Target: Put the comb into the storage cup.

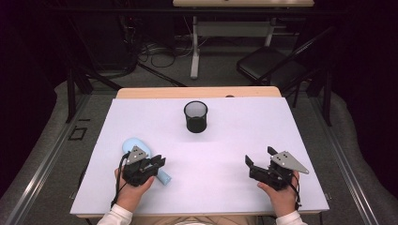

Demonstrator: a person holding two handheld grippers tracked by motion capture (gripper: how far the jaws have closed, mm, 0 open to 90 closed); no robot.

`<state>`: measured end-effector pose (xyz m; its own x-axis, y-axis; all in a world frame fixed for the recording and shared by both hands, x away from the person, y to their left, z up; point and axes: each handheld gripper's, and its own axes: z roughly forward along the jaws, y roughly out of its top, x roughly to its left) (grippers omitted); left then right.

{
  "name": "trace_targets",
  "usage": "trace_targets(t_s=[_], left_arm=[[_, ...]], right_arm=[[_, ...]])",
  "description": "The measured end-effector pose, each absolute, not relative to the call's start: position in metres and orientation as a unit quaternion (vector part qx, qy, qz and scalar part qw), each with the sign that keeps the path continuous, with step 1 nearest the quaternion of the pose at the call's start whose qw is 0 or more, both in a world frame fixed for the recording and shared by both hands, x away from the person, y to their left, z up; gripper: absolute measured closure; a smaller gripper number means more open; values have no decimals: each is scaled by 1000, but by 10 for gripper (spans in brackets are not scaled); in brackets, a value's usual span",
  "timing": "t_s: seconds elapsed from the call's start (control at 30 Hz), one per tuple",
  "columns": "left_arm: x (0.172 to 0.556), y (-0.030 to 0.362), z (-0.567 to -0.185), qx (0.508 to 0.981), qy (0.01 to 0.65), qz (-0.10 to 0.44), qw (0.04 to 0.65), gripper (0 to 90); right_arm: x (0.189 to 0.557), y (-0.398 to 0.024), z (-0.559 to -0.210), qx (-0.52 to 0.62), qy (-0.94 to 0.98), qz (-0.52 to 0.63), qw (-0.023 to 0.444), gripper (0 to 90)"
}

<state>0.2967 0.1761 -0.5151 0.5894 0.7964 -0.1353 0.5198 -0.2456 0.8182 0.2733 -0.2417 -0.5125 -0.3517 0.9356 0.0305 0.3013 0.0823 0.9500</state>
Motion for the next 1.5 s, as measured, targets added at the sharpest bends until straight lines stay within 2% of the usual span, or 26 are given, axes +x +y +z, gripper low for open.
trace_targets(t_s=[0.37, 0.9, 1.5], left_arm=[[298, 163, -523, 793, 414, 151, 421, 900], [300, 147, -534, 822, 395, 138, 385, 900], [303, 142, -543, 838, 395, 131, 353, 900]], right_arm=[[273, -241, -513, 465, 663, 490, 322, 134], [273, -240, -512, 462, 670, 483, 323, 136], [272, -241, -512, 462, 667, 489, 321, 91]])
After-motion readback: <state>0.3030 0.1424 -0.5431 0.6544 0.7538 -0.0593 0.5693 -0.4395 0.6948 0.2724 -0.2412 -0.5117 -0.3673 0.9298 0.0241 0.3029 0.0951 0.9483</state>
